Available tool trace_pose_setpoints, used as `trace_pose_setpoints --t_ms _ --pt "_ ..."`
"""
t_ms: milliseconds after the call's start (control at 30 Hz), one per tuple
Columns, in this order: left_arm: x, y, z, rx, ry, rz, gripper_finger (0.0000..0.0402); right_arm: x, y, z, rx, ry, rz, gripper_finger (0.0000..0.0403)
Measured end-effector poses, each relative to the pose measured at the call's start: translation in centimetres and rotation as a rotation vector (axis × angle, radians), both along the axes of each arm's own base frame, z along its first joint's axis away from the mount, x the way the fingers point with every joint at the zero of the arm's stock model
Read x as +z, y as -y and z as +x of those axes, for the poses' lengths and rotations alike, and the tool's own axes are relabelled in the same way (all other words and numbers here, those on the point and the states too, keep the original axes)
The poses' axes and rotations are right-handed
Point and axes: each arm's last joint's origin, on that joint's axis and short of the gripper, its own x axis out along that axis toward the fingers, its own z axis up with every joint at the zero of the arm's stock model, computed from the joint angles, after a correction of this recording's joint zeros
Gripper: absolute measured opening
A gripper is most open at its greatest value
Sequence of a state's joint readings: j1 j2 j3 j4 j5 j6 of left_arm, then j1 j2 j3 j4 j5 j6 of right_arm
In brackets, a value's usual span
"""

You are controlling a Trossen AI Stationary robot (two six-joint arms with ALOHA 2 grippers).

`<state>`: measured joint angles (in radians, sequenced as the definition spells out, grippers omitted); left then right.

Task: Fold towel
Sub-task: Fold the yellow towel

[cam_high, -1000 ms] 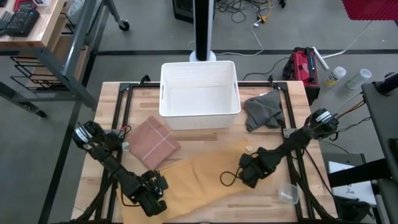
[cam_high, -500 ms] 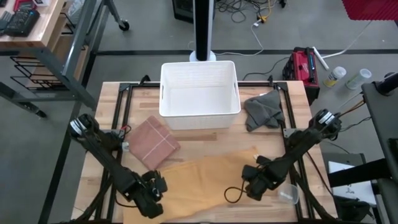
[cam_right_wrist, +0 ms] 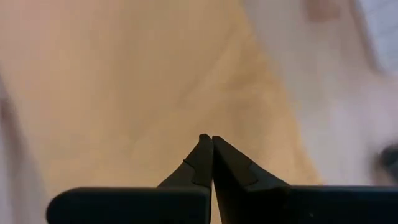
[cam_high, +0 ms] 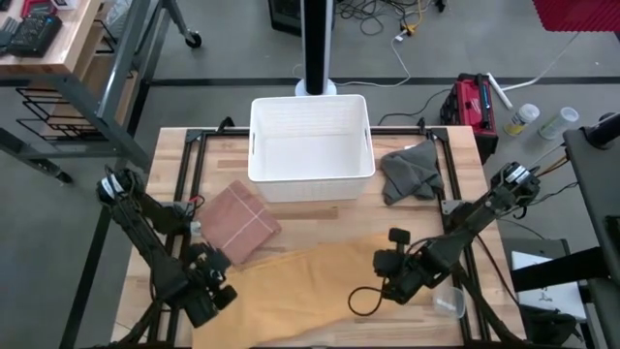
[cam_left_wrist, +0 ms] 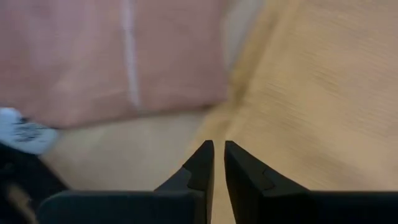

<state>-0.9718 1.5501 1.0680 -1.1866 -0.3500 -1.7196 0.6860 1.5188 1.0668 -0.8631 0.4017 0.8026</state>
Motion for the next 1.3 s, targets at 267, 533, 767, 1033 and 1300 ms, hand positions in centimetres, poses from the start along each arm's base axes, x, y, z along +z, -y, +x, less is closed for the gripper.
trace_pose_setpoints --t_ms 267,533,767,1033,1300 --pt "0.8 -1.5 -0.3 0.238 0.025 0.014 0.0068 1.2 2.0 1.9 0.047 0.112 -0.270 0.0000" --pt "-0.1 -1.7 -0.9 0.419 -0.038 -0.055 0.0100 2.7 5.3 3.4 -0.136 0.026 -0.201 0.0000" --pt "-2.7 -2.3 -1.7 0.510 -0.134 -0.088 0.0119 2.1 5.7 3.1 -0.113 0.014 -0.310 0.0009" --pt "-5.1 -2.0 -2.5 0.524 -0.284 -0.237 0.0122 2.1 6.0 3.4 -0.080 0.061 -0.466 0.0030" --pt "-4.9 -1.1 -2.8 0.486 -0.281 -0.283 0.0107 1.9 6.4 3.5 -0.217 0.046 -0.280 0.0063"
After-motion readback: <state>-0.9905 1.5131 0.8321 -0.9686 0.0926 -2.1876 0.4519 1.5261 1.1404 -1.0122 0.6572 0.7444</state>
